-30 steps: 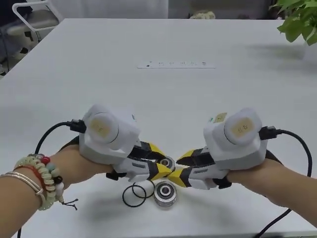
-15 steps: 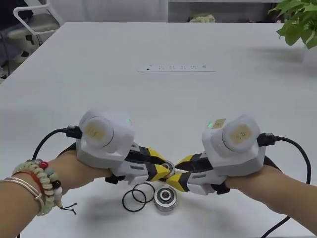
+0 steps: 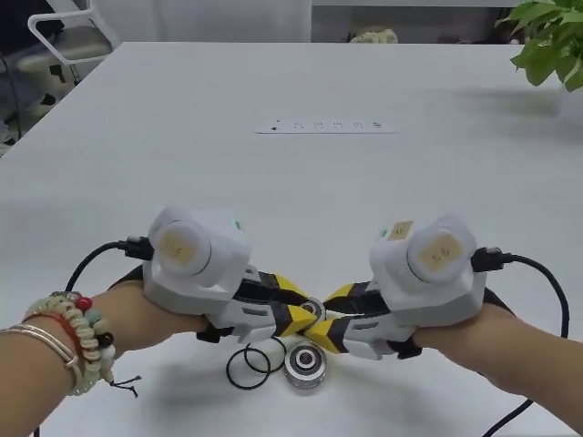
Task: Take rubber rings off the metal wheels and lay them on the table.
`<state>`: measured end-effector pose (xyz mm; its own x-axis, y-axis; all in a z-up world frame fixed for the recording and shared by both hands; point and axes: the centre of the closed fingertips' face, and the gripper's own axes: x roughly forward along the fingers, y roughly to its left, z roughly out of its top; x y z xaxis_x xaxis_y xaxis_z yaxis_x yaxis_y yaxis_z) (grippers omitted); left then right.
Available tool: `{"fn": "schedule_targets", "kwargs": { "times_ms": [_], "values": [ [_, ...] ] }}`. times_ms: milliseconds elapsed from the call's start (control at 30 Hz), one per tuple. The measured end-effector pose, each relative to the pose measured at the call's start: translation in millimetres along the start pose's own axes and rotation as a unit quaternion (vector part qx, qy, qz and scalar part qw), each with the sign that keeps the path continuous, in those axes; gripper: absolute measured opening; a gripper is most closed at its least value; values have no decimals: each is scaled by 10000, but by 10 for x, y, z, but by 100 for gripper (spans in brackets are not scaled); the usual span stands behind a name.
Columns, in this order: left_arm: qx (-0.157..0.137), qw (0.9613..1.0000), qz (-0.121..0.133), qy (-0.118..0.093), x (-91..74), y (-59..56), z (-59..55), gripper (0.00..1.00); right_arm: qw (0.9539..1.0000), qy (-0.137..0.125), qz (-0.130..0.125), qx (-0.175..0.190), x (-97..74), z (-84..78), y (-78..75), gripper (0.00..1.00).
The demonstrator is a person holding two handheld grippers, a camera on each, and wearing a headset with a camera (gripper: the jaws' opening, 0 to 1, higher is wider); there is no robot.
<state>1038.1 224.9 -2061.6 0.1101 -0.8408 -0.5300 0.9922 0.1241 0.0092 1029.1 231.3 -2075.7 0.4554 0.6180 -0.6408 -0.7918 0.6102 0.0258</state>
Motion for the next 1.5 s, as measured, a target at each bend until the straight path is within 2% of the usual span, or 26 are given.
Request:
{"fn": "schedule_targets", "kwargs": {
  "times_ms": [200, 400, 733, 800, 867, 1067, 1133, 1233, 1267, 1300, 1333, 1367, 1400, 1500],
  "values": [
    [-4, 10000, 3, -9, -3, -3, 3, 8, 10000, 42, 58, 68, -15, -22, 1, 19],
    [-45, 10000, 9, -29, -8, -4, 5, 8, 9999, 128, 104, 18, -39, -64, -6, 12],
    [-56, 10000, 30, -39, -7, -5, 8, 8, 9998, 147, 119, 71, -47, -73, -9, 10],
    [-50, 10000, 31, -41, -8, -7, 10, 8, 9998, 171, 121, 73, -55, -81, -19, 5],
    [-46, 10000, 19, -40, -8, -9, 9, 8, 9996, 217, -2, 171, -66, -110, -72, 0],
    [-3, 10000, 7, -42, -8, -15, 10, 8, 9992, 219, 32, 330, -62, -111, -49, 0],
    [6, 10000, 1, -44, -8, -15, 10, 8, 9991, 248, 56, 350, -64, -116, -41, 4],
    [10, 10000, -1, -44, -8, -15, 9, 8, 9983, 136, 152, 541, -47, -65, 11, 27],
    [11, 10000, 0, -43, -8, -16, 9, 8, 9997, 46, -53, 236, -31, -7, -70, 26],
    [9, 10000, 2, -44, -8, -16, 9, 8, 9998, 69, -44, 166, -23, -7, -51, 25],
    [10, 10000, 5, -42, -8, -17, 9, 8, 9998, 32, -62, 172, -2, 11, -38, 26],
    [12, 10000, 5, -41, -8, -18, 9, 8, 9994, -57, -84, 335, 14, 32, -36, 29],
    [15, 10000, 5, -41, -8, -19, 9, 8, 9985, -82, -232, 498, 20, 23, -76, 29],
    [15, 10000, -5, -45, -7, -15, 9, 8, 9992, -88, -66, 375, 58, 14, -17, 26]
  ]
}}
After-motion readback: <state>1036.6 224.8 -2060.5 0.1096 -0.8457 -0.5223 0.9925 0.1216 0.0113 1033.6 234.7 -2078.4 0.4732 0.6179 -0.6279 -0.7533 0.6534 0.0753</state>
